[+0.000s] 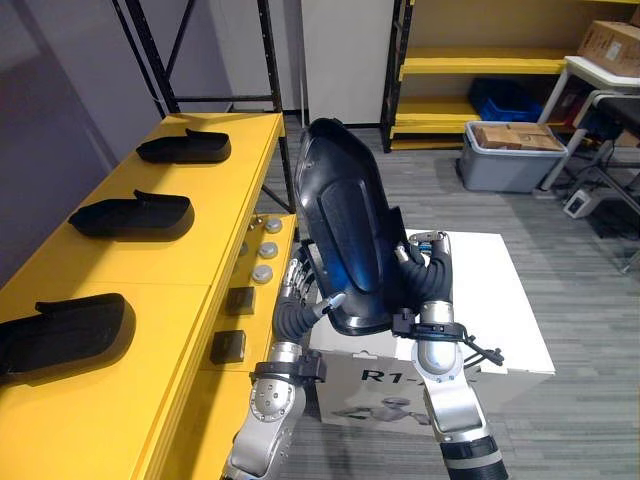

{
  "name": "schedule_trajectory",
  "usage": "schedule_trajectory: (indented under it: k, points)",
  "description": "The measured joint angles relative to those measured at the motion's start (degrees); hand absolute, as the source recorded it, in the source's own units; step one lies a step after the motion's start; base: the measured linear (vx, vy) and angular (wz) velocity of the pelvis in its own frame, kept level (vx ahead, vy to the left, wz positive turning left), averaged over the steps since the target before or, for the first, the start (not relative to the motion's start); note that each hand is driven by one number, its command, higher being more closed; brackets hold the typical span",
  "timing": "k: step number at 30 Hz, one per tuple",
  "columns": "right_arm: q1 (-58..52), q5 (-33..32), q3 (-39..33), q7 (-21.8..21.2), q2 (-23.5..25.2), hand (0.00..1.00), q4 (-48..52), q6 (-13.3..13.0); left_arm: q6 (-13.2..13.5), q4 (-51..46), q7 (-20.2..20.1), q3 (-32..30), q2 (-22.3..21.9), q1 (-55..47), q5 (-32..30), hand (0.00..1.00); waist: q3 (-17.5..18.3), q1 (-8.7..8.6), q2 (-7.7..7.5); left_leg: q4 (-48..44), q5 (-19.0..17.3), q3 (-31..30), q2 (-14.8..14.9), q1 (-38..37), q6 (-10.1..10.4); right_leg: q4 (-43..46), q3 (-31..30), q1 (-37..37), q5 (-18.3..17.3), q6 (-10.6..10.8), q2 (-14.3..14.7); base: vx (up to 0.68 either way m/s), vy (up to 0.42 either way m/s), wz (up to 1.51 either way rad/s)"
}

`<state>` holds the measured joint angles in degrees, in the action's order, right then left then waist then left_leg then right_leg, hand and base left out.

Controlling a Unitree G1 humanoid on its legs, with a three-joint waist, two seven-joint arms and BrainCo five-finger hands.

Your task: Walk over and take plastic housings, then place them on the shelf

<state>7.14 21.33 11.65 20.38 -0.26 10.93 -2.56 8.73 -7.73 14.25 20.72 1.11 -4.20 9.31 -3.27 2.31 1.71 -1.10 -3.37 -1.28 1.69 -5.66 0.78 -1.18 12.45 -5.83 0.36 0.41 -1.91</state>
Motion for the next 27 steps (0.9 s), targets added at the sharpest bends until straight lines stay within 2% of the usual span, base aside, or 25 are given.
schedule_trajectory:
  k: [2,5,9,10,15,16,18,24,27]
  points:
    - [0.0,0.1,1.1,0.0,-0.7,1.00,0.0,0.0,-0.5,1.2,1.0,0.1,0.3,0.0,-0.1,0.00,0.2,0.07,0.00,0.1,0.0,0.5,0.0,0.0,0.0,0.0,-0.6,0.3,0.1,-0.1,0.2,-0.01,0.020,-0.13]
    - [1.0,0.6,6.5,-0.6,-1.9,1.00,0.8,-0.3,-2.7,5.6,2.1,2.9,0.9,0.7,-0.6,0.00,0.6,-0.35,-0.03,0.1,0.0,1.1,0.2,0.1,0.0,-0.4,-1.0,0.4,0.5,-0.3,0.4,-0.01,0.010,-0.10]
    - [2.1,1.7,7.6,-1.6,-2.5,1.00,0.8,-0.4,-3.0,6.4,2.3,3.0,0.9,0.7,-0.5,0.00,0.9,0.00,-0.08,0.0,0.0,1.0,0.3,0.1,0.0,-0.3,-1.0,0.4,0.6,-0.4,0.6,0.00,0.000,0.00]
    - [2.1,1.7,7.6,-1.7,-2.5,1.00,0.8,-0.4,-3.0,6.5,2.3,3.0,0.9,0.7,-0.5,1.00,1.1,0.05,-0.13,0.0,0.0,1.0,0.3,0.1,0.0,-0.3,-1.0,0.4,0.6,-0.4,0.6,0.00,0.000,0.00]
    - [2.1,1.5,7.7,-1.9,-2.5,1.00,0.8,-0.4,-3.0,6.7,2.0,3.1,0.9,0.9,0.7,1.00,1.4,-0.08,-0.16,0.1,0.0,1.0,0.3,0.1,0.0,-0.4,-1.1,0.4,0.7,-0.4,0.6,0.00,0.000,0.00]
    - [2.1,1.3,7.7,-1.9,-2.5,0.00,0.8,-0.4,-3.0,6.7,1.9,3.1,0.9,0.9,0.8,1.00,1.4,-0.08,-0.15,0.1,0.0,1.0,0.3,0.1,0.0,-0.4,-1.1,0.4,0.7,-0.4,0.6,0.00,0.000,0.00]
    - [2.1,0.4,8.0,-2.1,-2.5,0.00,0.8,-0.5,-3.0,6.8,1.8,3.1,0.9,0.9,1.8,1.00,1.4,-0.09,-0.15,0.2,0.0,1.0,0.3,0.1,0.0,-0.5,-1.1,0.4,0.7,-0.4,0.6,0.00,0.000,0.00]
    - [-0.1,-4.5,9.9,-5.1,-2.1,0.00,0.7,-3.8,-4.4,8.0,2.3,1.0,0.9,0.9,2.9,1.00,1.6,-0.08,-0.16,0.5,0.1,1.0,0.3,0.0,0.0,-1.6,-1.0,0.2,1.0,-0.4,0.6,0.01,0.005,0.01]
    - [-1.5,-6.9,9.1,-5.5,-2.0,0.00,-0.2,-4.2,-5.0,8.3,2.2,1.0,1.1,0.8,2.8,1.00,1.6,-0.14,-0.16,0.8,0.1,1.0,0.3,-0.4,0.0,-1.8,-0.9,-0.2,1.0,-0.4,0.6,0.00,0.000,0.00]
